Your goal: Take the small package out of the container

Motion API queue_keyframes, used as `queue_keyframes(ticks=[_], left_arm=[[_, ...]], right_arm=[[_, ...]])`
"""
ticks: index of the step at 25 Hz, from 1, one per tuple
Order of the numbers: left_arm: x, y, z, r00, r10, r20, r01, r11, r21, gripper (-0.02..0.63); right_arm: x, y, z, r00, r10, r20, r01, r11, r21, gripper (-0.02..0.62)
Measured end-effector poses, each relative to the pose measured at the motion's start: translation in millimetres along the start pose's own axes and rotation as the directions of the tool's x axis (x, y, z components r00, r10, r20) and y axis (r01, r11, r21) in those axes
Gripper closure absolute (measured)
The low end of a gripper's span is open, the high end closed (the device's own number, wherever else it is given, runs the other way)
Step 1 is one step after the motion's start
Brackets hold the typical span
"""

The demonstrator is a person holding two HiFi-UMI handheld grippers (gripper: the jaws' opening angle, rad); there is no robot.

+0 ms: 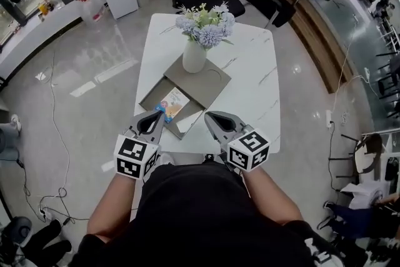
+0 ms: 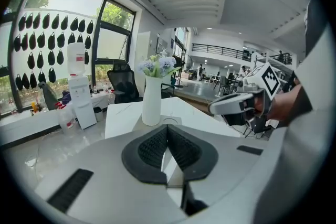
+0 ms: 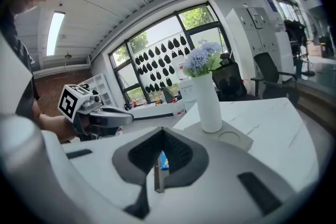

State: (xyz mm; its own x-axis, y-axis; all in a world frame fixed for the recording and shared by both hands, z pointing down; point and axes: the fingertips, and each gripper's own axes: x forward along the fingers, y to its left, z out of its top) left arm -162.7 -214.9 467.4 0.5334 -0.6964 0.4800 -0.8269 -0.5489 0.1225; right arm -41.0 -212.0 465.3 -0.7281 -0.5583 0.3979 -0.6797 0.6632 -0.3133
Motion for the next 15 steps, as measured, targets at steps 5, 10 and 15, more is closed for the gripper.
queue_keyframes(ticks=[5,10,15], left_arm=[[8,-1,1,0.998,0.069,-0.004,-0.069,0.998,0.002,0.603],[15,-2,4,0.992,0.122,-0.027,-0.12,0.991,0.052,0.563],[22,-7,10,0.988,0.145,-0.058,-0.136,0.981,0.137,0.501]], right_arm=[[-4,-15,0,0.999,0.042,-0.024,-0.042,0.999,-0.012,0.597],[-8,-26,0,0.997,0.069,-0.028,-0.07,0.998,-0.01,0.595],[-10,-35,-1,0.996,0.084,-0.019,-0.084,0.996,0.005,0.597]])
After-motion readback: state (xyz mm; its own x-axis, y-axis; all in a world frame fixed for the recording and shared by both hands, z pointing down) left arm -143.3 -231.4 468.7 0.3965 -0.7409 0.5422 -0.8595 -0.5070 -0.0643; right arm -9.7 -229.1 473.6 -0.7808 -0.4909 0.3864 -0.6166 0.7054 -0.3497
